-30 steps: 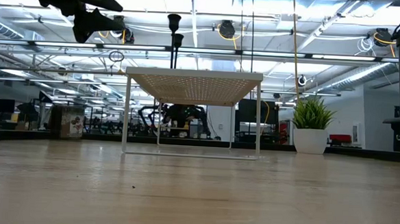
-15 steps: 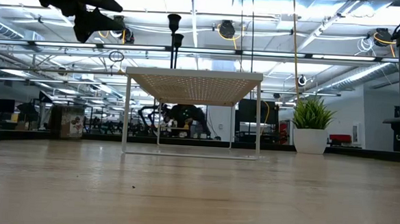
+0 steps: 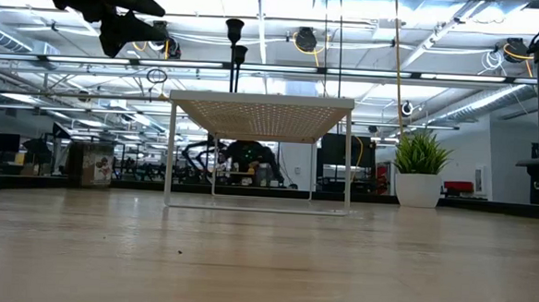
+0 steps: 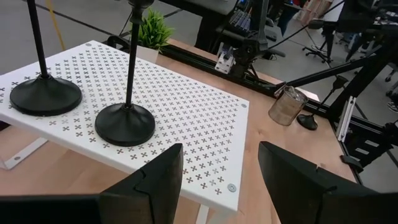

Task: Pick & Place candle stick holders
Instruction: Put the black candle holder on the shelf aligned with the other black candle holders

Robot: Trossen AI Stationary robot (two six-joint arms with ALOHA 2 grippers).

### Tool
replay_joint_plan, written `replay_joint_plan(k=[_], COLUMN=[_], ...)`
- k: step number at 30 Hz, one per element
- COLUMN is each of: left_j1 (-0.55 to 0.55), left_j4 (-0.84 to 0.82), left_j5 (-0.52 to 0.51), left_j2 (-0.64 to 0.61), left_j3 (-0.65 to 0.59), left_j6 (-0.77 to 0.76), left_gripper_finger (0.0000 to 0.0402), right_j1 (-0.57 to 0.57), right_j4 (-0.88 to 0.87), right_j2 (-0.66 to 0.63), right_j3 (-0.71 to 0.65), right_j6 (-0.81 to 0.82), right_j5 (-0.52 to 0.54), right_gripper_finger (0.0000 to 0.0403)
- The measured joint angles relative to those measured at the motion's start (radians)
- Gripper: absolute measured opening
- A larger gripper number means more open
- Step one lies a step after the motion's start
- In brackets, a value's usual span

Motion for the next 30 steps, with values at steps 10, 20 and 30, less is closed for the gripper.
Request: replay_joint_plan(k=[10, 20, 30], left_j1=[0.000, 0.000, 0.000], left_j4=[0.000, 0.000, 0.000], left_j5=[0.000, 0.000, 0.000], left_j2=[0.000, 0.000, 0.000], left_j3=[0.000, 0.000, 0.000], left_j6=[0.000, 0.001, -0.001], left_gripper_finger=[0.0216, 0.0216, 0.0216], right_j1=[0.000, 0.000, 0.000], right_j4=[0.102, 0.177, 0.234], right_j2=[0.000, 0.000, 0.000], right_j3=[-0.065, -0.134, -0.180], right_j6=[0.021, 0.035, 0.034], right_j5=[0.002, -0.025, -0.023], right_gripper_finger=[0.0183, 0.0181, 0.0175])
